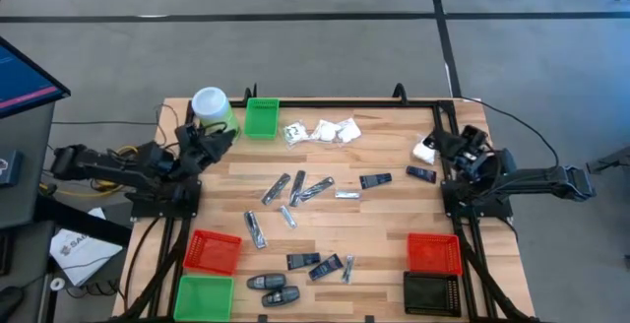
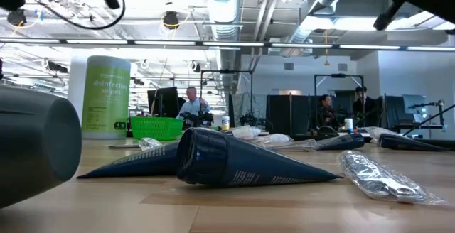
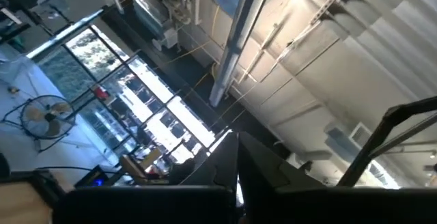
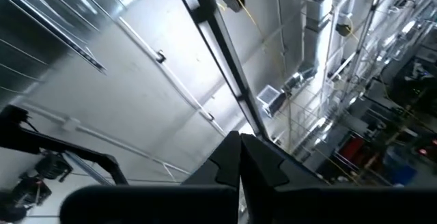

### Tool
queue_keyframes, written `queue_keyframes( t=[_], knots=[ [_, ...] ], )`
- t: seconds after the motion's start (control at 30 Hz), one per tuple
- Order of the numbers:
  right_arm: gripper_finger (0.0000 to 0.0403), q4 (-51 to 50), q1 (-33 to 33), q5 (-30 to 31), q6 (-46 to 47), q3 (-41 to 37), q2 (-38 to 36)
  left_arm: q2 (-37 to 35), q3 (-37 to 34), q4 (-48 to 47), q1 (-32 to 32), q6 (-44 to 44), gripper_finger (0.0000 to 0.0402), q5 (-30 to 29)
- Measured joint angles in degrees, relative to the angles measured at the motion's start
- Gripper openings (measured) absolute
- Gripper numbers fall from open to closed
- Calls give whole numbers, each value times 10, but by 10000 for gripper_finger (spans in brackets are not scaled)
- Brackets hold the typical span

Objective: Pick & Place Travel size toiletries
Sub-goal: Put the cotton pack into the right red bin

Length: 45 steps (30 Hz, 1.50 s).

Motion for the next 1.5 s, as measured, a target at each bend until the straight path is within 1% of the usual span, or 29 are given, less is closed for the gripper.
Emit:
queue_keyframes(
  t=[0.13,0.23,0.37,0.43,0.5,0.67,0.77,0.9,1.03,1.2,1.33,1.5],
  knots=[
    [0,6,0,0,-6,22,0,51,25,0,0,-4,2,-66],
    [0,-4,1,-3,-23,44,0,76,36,7,0,-19,2,-104],
    [0,-71,6,-32,-27,89,0,92,50,39,0,-19,2,-121],
    [0,-132,6,-48,-27,119,0,94,59,45,0,-19,2,-127],
    [0,-213,6,-60,-26,154,0,94,65,46,0,-16,2,-128],
    [0,-462,5,-78,-26,252,0,94,72,52,0,-12,2,-124],
    [0,-605,1,-77,-26,310,1,94,72,53,1,-12,2,-101],
    [0,-722,-14,-76,-26,364,9,100,72,54,1,-12,2,-62],
    [0,-778,-30,-75,-26,398,26,116,79,52,0,-14,2,-25],
    [0,-847,-41,-75,-25,430,72,162,111,43,0,-14,2,27],
    [0,-918,-48,-77,-25,459,121,204,148,13,0,-15,2,60],
    [0,-1000,-70,-78,-8,500,175,249,177,-30,0,-24,2,86]
  ],
)
